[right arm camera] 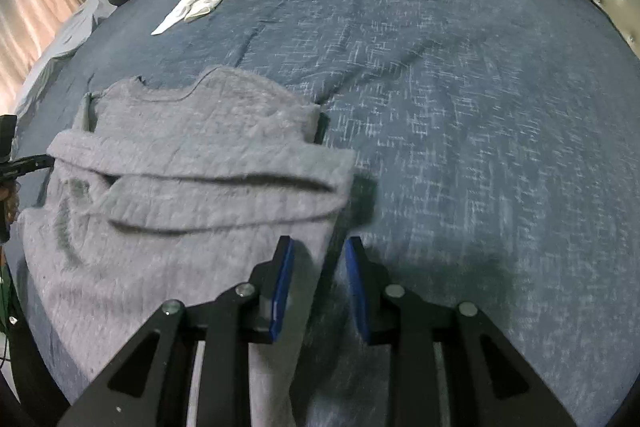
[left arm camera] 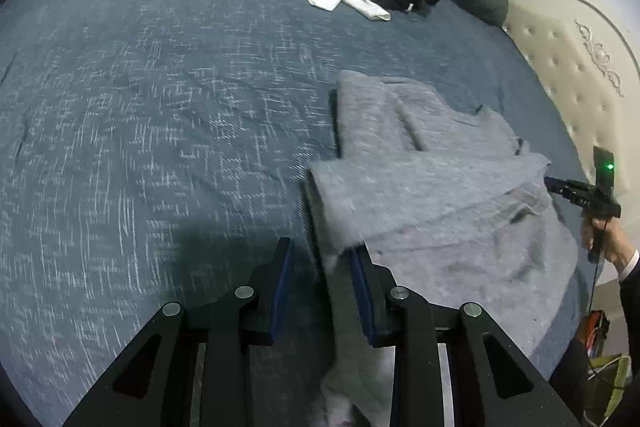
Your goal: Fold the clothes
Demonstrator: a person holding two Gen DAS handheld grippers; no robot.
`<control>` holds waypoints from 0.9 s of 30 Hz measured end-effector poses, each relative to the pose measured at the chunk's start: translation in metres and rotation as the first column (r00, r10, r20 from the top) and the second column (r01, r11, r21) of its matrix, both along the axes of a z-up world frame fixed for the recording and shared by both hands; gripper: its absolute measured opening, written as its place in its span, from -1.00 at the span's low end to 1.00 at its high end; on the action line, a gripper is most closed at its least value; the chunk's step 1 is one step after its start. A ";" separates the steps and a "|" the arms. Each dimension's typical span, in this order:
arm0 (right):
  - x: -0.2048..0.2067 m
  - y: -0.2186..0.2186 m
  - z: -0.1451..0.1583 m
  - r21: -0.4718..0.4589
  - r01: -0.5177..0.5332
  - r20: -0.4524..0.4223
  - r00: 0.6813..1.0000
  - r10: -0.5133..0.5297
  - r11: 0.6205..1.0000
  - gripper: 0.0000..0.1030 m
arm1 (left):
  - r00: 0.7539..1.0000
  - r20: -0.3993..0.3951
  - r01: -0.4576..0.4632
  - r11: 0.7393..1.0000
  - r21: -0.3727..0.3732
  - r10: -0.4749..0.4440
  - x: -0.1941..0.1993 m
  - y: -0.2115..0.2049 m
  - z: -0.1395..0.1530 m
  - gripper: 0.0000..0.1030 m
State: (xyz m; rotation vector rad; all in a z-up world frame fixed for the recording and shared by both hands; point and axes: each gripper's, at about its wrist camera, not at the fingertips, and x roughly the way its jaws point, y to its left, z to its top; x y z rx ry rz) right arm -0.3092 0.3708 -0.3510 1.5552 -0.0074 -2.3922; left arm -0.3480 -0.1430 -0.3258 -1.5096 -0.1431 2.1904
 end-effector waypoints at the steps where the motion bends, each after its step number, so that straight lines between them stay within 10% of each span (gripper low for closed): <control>1: -0.003 0.000 0.001 0.003 0.005 -0.013 1.000 -0.005 1.000 -0.48 | 1.000 -0.010 0.002 1.000 0.002 -0.002 -0.003 0.000 0.000 -0.40; 15: -0.051 0.031 0.022 -0.103 0.187 -0.080 0.978 -0.195 0.977 -0.60 | 0.975 -0.036 -0.208 0.954 0.216 0.221 -0.065 -0.020 0.014 -0.37; 27: -0.042 0.039 0.006 -0.296 0.205 0.019 0.978 -0.209 0.933 -0.36 | 0.991 0.003 -0.134 0.966 0.221 0.137 -0.052 -0.004 -0.011 -0.05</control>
